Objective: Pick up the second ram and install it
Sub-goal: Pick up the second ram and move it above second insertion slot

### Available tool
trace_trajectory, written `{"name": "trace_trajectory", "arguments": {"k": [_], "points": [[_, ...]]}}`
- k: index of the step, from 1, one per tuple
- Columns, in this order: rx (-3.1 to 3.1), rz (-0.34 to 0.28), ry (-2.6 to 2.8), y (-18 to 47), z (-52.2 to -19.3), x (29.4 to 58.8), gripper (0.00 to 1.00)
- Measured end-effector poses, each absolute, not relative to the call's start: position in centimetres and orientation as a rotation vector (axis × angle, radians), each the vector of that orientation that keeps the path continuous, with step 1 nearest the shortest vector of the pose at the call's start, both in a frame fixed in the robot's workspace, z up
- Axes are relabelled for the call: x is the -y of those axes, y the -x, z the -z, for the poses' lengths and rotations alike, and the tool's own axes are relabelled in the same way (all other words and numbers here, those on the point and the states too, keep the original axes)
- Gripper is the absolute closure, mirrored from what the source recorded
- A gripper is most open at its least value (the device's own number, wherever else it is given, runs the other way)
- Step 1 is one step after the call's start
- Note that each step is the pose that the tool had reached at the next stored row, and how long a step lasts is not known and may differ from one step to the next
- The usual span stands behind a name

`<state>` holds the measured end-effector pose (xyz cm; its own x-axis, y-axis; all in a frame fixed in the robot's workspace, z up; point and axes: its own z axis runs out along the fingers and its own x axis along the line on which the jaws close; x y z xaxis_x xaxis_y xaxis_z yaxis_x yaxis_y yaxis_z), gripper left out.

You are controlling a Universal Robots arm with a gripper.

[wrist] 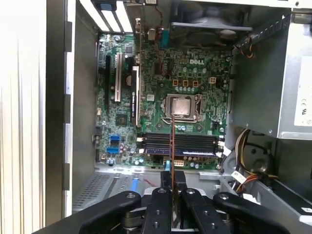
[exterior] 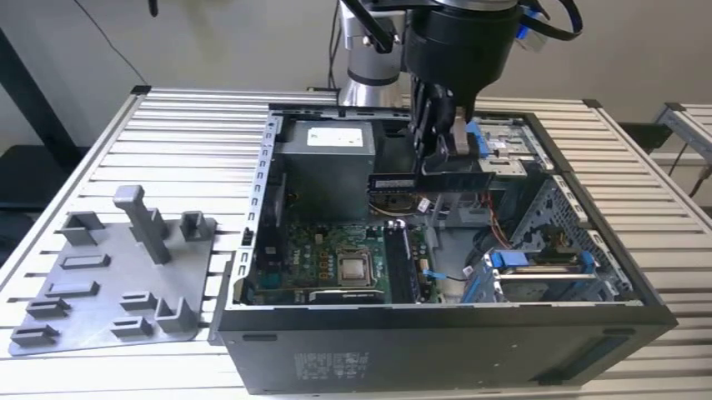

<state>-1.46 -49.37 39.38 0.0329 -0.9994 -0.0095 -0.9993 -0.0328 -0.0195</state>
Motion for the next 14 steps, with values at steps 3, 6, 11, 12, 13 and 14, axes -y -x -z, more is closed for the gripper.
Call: {"name": "trace_trajectory", "arguments": {"k": [3,6,11,12,13,14], "points": [[-2.17,0.01,2.243,1.5,-39.4,48.6,0.86],[-2.17,0.01,2.243,1.4,-39.4,47.9,0.86],[-2.175,0.01,2.238,1.3,-39.4,47.2,0.86],[-2.178,0.01,2.235,1.2,-39.4,47.2,0.86],[-2.182,0.009,2.23,1.2,-39.4,47.2,0.86],[-2.189,0.009,2.223,1.2,-39.4,47.1,0.86]]}}
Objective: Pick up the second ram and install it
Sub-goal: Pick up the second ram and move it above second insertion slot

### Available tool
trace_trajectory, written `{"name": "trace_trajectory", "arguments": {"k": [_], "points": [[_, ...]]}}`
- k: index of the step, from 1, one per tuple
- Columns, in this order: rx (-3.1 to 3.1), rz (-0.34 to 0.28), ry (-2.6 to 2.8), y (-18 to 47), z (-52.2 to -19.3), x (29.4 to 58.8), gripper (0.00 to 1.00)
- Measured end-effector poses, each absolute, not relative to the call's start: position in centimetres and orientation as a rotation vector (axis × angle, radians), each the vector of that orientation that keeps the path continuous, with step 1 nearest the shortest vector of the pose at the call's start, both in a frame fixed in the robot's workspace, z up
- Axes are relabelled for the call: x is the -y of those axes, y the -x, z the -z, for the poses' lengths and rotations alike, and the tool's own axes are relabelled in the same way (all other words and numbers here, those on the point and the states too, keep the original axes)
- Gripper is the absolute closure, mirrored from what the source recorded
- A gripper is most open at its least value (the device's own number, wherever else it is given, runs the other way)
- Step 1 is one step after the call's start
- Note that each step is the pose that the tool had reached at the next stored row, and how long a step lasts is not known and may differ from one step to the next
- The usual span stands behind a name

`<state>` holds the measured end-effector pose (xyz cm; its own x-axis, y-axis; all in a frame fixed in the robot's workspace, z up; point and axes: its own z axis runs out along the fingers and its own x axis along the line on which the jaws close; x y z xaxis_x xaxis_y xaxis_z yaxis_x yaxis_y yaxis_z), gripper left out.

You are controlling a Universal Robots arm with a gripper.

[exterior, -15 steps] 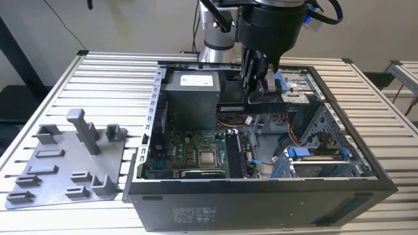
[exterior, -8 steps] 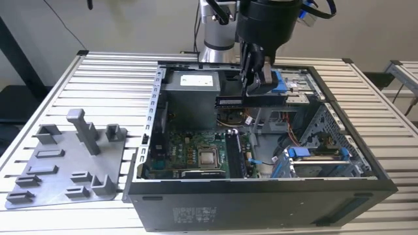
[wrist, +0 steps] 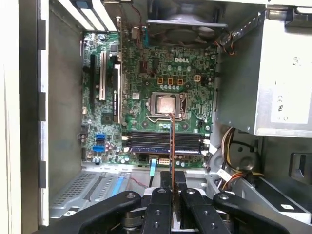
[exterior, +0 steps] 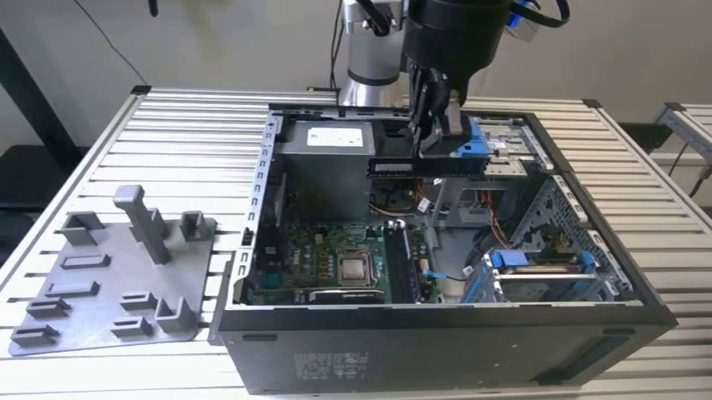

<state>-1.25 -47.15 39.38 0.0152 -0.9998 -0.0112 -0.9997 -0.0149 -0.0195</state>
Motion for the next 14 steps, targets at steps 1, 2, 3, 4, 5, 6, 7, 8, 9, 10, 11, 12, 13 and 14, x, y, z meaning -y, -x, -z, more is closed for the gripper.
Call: {"name": "trace_trajectory", "arguments": {"k": [1,2,3,4,5,6,7,8,9,10,11,12,13,14], "points": [[-2.198,0.009,2.214,1.2,-39.4,47.1,0.86],[-2.208,0.008,2.203,1.2,-39.4,47.1,0.86],[-2.217,0.008,2.194,1.2,-39.4,47.1,0.86],[-2.223,0.008,2.188,1.2,-39.3,47.1,0.86],[-2.227,0.008,2.184,1.2,-39.3,47.0,0.86],[-2.227,0.008,2.183,1.2,-39.3,46.8,0.86],[-2.228,0.009,2.184,1.2,-39.3,46.4,0.86],[-2.227,0.008,2.184,1.2,-39.3,46.1,0.86],[-2.227,0.008,2.184,1.2,-39.3,45.7,0.86],[-2.227,0.008,2.184,1.2,-39.3,45.3,0.86],[-2.227,0.009,2.184,1.2,-39.3,44.9,0.86],[-2.227,0.008,2.183,1.2,-39.3,44.6,0.86],[-2.227,0.008,2.184,1.2,-39.3,44.2,0.86],[-2.227,0.008,2.184,1.2,-39.3,43.9,0.86]]}}
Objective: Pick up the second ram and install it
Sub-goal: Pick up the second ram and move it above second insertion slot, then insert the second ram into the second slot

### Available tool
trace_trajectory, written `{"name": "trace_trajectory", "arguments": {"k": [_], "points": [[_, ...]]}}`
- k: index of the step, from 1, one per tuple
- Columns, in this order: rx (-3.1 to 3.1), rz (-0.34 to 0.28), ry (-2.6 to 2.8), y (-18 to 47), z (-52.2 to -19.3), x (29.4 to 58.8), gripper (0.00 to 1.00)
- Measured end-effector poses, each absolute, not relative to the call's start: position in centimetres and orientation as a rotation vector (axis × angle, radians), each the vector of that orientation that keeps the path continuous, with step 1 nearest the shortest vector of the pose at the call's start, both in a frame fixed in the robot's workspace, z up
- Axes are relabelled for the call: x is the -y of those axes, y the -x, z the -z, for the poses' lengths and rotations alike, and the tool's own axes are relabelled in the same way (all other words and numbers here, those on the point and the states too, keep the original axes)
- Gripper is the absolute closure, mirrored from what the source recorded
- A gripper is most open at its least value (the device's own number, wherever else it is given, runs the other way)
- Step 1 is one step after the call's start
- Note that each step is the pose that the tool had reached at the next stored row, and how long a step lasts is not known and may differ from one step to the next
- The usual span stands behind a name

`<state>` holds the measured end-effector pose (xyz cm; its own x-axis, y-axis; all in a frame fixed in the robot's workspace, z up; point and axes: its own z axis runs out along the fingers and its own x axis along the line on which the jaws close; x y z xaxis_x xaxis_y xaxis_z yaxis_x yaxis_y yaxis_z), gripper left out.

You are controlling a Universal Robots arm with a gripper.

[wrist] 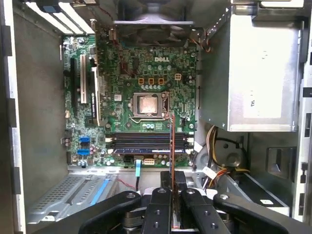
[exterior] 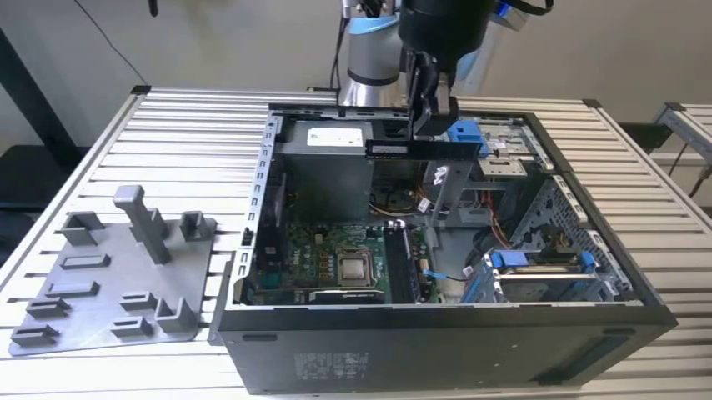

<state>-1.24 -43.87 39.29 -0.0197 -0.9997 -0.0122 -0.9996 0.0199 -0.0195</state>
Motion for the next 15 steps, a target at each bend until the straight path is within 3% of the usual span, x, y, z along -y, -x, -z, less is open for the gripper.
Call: {"name": "trace_trajectory", "arguments": {"k": [15], "points": [[-2.227,0.008,2.184,1.19,-39.29,43.57,0.86]]}}
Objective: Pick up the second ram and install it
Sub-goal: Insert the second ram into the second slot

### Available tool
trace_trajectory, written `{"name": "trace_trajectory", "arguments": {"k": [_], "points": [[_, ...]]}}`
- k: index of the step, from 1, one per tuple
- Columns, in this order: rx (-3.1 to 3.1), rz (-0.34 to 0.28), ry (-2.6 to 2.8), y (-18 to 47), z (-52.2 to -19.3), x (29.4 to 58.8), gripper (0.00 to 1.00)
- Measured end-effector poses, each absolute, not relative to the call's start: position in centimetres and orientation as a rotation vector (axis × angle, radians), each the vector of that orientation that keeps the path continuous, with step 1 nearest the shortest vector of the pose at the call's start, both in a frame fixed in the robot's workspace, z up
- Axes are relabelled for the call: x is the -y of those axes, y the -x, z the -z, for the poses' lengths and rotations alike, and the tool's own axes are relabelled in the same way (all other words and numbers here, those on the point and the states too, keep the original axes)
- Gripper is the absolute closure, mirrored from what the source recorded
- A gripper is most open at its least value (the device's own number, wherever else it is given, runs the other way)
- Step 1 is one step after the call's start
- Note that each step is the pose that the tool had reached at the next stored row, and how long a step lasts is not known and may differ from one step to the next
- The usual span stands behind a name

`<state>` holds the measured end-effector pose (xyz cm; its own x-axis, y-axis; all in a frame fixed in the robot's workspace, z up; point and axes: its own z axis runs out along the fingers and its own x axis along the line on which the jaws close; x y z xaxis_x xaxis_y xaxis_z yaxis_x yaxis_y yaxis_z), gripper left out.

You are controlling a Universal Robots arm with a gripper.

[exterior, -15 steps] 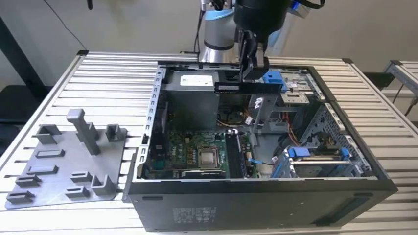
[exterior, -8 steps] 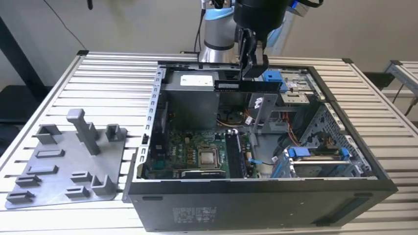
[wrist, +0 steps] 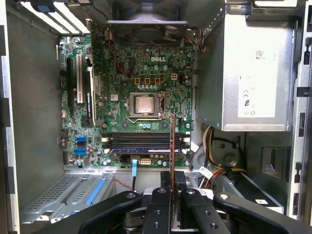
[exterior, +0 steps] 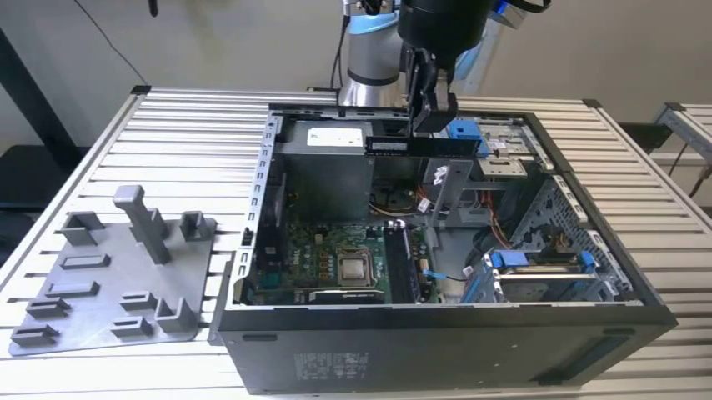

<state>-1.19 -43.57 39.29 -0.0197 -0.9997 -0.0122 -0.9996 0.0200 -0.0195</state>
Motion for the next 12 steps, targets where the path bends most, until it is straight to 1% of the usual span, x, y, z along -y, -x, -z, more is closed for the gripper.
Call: {"name": "trace_trajectory", "arguments": {"k": [12], "points": [[-2.347,0.01,2.055,1.18,-39.28,43.57,0.86]]}}
